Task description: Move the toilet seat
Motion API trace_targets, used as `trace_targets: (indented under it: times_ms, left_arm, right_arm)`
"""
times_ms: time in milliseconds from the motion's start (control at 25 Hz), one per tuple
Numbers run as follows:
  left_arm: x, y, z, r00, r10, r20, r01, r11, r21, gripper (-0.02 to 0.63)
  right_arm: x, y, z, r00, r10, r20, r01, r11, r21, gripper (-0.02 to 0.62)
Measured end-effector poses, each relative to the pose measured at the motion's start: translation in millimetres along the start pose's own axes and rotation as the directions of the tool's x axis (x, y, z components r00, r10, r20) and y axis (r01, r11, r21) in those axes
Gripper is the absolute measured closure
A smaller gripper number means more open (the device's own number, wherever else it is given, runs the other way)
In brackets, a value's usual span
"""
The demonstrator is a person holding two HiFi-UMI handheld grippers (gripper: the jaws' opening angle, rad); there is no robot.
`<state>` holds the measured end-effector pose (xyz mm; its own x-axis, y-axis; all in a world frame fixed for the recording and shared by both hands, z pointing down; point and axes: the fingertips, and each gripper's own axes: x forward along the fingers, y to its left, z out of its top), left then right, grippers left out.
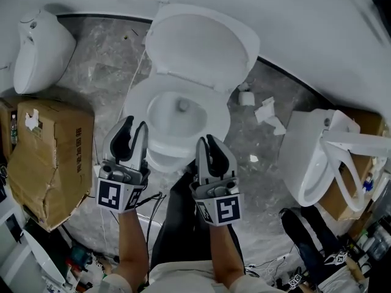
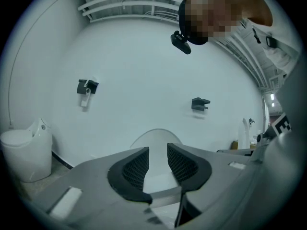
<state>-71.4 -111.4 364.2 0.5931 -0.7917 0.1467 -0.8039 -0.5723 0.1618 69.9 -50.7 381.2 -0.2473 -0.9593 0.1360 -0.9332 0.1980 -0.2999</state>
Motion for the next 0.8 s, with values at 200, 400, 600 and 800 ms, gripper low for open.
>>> trace_targets:
  times_ms: [200, 400, 600, 800]
  left_arm:
    - [16, -1, 12, 1.0, -0.013, 0.013, 0.013, 1.0, 0.005, 0.488]
    - [36, 1, 26, 0.998, -0.027, 0.05, 0.026, 0.999, 0.022, 0.494]
    - [51, 4, 29, 0.999, -0.02, 0.036, 0.019, 0.999, 0.031, 0.516]
    - [68, 5, 42, 0.998, -0.009, 0.064, 0.005, 0.999, 0.053, 0.562]
  right_arm:
    - [10, -8, 13, 1.0, 0.005, 0.019, -0.005, 1.0, -0.002, 0.555]
    - [24, -18, 25, 0.999, 0.007, 0.043, -0.007, 1.0, -0.003, 0.555]
    - [34, -26, 35, 0.998, 0.009, 0.056, -0.009, 1.0, -0.005, 0.557]
    - [45, -35, 44, 0.998, 0.016, 0.068, -0.015, 1.0, -0.008, 0.555]
